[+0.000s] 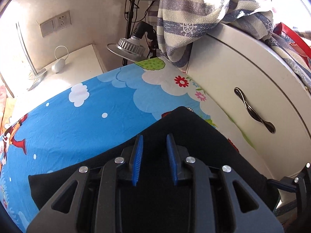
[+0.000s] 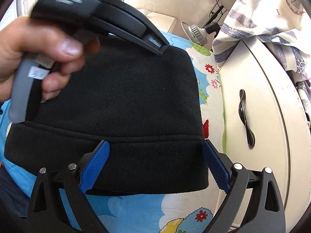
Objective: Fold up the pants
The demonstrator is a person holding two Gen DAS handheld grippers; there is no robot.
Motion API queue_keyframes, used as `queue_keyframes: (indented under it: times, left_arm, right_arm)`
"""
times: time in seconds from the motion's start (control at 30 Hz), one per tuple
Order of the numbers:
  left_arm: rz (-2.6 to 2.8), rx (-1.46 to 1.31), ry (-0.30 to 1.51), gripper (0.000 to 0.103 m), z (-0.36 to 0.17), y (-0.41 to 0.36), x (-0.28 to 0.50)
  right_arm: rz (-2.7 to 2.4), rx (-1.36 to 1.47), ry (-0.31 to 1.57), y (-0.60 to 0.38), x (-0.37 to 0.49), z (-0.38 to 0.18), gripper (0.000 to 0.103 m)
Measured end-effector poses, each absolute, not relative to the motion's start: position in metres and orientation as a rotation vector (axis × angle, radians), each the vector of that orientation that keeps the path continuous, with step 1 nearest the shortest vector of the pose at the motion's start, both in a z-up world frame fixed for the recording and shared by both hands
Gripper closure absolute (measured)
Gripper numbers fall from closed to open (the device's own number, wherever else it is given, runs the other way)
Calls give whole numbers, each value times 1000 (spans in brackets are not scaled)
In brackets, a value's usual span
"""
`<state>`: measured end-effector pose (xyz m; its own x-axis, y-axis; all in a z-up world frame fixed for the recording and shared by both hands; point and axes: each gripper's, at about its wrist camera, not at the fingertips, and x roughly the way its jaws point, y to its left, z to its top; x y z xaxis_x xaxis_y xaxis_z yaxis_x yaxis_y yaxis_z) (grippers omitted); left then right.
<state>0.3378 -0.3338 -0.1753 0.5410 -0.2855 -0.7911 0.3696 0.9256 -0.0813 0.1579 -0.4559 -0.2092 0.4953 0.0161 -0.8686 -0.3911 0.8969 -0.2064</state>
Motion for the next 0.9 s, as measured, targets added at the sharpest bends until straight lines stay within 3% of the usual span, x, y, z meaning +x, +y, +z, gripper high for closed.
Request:
queue_keyframes:
  times: [0.2,0.4,0.53,0.9]
  left_arm:
    - [-245,-35,846,77,-150,-277,257]
    - [-173,-18,877,81,-165,-248,182]
    - [-172,39,875,80,-188,-250,164]
    - [-172,83,831,80,-193,-254,155]
  right_arm:
    - [254,-405,1031,-456,160,-209,11]
    - [251,-408,1028,-455,159,-209,11]
    - [255,-410,1031,-456,162,-210,6]
    - [215,-363,976,-464,167,-194,7]
